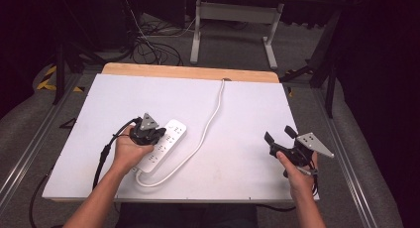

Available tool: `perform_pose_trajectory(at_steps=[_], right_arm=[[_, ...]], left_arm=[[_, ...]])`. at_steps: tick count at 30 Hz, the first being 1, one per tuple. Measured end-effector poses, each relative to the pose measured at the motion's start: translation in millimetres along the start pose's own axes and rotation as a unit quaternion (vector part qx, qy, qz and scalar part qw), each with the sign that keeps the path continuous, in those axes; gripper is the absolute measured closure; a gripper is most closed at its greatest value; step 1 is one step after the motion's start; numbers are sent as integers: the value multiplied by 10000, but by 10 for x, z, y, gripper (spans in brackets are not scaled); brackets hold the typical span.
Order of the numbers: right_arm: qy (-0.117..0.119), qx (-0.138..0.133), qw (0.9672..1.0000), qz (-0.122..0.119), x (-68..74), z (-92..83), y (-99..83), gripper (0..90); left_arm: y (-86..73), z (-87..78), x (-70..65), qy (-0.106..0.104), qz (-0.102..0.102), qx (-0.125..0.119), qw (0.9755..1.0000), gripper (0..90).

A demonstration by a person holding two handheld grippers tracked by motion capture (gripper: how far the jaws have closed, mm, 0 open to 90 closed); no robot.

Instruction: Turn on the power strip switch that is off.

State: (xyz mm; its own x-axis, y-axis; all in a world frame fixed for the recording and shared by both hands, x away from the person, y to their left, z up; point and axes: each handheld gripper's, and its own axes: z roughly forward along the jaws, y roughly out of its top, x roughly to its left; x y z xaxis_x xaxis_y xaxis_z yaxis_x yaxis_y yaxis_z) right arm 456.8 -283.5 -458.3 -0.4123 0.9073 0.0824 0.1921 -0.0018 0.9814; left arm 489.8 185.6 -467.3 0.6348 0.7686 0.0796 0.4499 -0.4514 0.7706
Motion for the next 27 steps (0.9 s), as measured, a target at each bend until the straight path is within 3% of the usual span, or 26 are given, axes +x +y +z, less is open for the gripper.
perform_pose_trajectory(at_steps=[3, 4, 14, 21, 27], right_arm=[[5, -4, 10000, 24, -4, -2, 0, 145], [1, -6, 10000, 34, -4, -4, 0, 145], [-2, -28, 10000, 72, -1, -22, 4, 147], [-8, -48, 9999, 93, -2, -33, 6, 147], [-22, -50, 9999, 118, -4, -47, 1, 147]], left_arm=[[-1, 12, -26, 85, 23, 1, 10000, 900], [7, 8, -24, 160, 116, 40, 9998, 900], [7, 25, -54, 256, 128, 105, 9995, 900], [15, 34, -63, 210, 62, 223, 9995, 900], [8, 34, -31, 113, -9, 175, 9998, 900]])
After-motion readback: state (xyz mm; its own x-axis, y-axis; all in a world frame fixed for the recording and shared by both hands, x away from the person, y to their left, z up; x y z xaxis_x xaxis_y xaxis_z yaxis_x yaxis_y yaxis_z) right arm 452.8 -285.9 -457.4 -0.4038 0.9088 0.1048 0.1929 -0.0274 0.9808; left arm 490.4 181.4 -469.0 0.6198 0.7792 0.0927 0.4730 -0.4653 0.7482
